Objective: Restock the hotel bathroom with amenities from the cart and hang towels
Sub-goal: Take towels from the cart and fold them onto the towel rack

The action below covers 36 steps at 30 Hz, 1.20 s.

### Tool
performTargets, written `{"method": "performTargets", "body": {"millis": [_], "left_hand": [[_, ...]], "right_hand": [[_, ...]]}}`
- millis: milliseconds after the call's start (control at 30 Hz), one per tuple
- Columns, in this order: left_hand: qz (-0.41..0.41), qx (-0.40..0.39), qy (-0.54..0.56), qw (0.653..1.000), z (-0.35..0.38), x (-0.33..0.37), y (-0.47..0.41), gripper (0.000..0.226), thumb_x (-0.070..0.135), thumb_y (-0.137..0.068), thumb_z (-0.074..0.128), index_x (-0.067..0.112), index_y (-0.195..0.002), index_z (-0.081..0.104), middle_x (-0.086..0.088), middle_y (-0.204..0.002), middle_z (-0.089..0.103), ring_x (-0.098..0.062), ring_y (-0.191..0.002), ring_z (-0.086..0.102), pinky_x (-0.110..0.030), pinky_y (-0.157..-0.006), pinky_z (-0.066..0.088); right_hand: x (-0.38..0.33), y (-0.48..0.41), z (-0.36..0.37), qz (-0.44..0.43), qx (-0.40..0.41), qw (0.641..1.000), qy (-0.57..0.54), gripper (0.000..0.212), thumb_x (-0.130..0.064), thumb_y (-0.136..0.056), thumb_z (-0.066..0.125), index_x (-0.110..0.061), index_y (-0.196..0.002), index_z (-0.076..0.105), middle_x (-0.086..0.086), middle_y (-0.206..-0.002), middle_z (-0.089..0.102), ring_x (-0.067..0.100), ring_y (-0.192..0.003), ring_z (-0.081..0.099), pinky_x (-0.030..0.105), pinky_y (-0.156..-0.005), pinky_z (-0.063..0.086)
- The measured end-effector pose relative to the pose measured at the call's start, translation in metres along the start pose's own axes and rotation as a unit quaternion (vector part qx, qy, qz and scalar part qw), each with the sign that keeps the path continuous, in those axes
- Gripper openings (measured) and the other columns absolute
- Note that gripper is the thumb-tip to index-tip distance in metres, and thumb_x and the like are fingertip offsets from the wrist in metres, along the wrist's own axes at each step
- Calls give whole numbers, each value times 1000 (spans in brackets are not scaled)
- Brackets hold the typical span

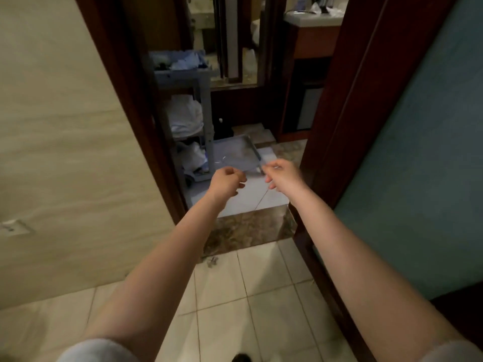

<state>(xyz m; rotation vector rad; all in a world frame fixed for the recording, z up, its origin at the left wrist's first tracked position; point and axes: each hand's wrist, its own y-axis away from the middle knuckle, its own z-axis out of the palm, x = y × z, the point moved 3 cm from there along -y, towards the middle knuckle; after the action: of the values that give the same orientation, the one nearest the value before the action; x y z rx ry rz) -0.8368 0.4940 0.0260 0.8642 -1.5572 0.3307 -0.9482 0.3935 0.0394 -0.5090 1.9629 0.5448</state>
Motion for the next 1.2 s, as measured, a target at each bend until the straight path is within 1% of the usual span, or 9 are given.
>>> {"method": "performTargets", "body": {"millis": [133, 233, 400, 467, 600, 733, 900, 1067, 1200], "left_hand": [[11, 15, 4, 1000, -2, 44, -76, 19, 13, -93, 50, 15, -75, 54, -3, -81, 59, -17, -75, 55, -26, -62, 41], [10, 29, 3, 1000, -1, 63, -135, 12, 16, -95, 50, 11, -86, 57, -1, -80, 59, -14, -74, 56, -28, -66, 43], [-9, 84, 6, 996, -3, 82, -235, 11, 14, -95, 49, 6, -98, 56, -7, -87, 60, -20, -79, 57, -28, -68, 43], [-10, 119, 11, 993, -6, 91, -274, 10, 13, -94, 50, 6, -95, 57, -10, -90, 59, -20, -78, 57, -29, -68, 43], [-22, 162, 26, 986, -16, 109, -341, 12, 13, -95, 49, 7, -87, 57, -7, -79, 56, -15, -68, 52, -25, -59, 38], [-40, 200, 32, 979, -38, 122, -402, 10, 17, -93, 52, 10, -90, 58, -5, -81, 60, -19, -79, 56, -25, -58, 38], [-61, 272, 23, 960, -83, 119, -479, 21, 14, -90, 55, 16, -69, 56, -13, -87, 61, -21, -78, 55, -25, -57, 39], [-93, 276, 71, 954, -134, 108, -566, 7, 12, -93, 51, 9, -93, 57, -7, -87, 59, -10, -65, 53, -22, -56, 39], [-129, 298, 79, 943, -183, 99, -635, 19, 14, -92, 51, 6, -108, 58, -8, -95, 62, -15, -75, 57, -26, -65, 44]], "right_hand": [[-29, -84, -3, -17, -23, 1000, 6, 19, -28, -91, 56, -17, -106, 61, -2, -68, 60, 10, -56, 54, 15, -44, 37], [-41, -154, 2, -25, -38, 999, 5, 17, -27, -91, 56, -17, -103, 61, -1, -66, 60, 12, -54, 54, 20, -49, 36], [-54, -273, 17, -45, -92, 995, 16, 9, -23, -92, 54, -16, -95, 59, 0, -65, 58, 11, -52, 52, 15, -39, 35], [-62, -319, 21, -59, -117, 991, 30, 9, -24, -92, 53, -17, -91, 60, 0, -65, 58, 12, -53, 52, 18, -44, 36], [-89, -402, 30, -85, -149, 984, 49, 18, -26, -92, 54, -24, -75, 57, -2, -64, 59, 14, -54, 53, 24, -50, 35], [-116, -468, 58, -96, -196, 974, 58, 11, -25, -93, 54, -17, -91, 62, -2, -66, 59, 12, -54, 54, 22, -49, 35], [-136, -546, 120, -113, -254, 958, 69, 18, -24, -94, 52, -11, -96, 64, -1, -69, 59, 12, -57, 54, 22, -50, 38], [-155, -630, 191, -82, -280, 953, 84, 12, -21, -91, 53, -15, -91, 63, 2, -76, 62, 18, -69, 59, 29, -62, 46], [-173, -694, 247, -60, -295, 948, 99, 14, -20, -90, 53, -12, -95, 63, 8, -91, 62, 24, -84, 60, 33, -69, 46]]}}
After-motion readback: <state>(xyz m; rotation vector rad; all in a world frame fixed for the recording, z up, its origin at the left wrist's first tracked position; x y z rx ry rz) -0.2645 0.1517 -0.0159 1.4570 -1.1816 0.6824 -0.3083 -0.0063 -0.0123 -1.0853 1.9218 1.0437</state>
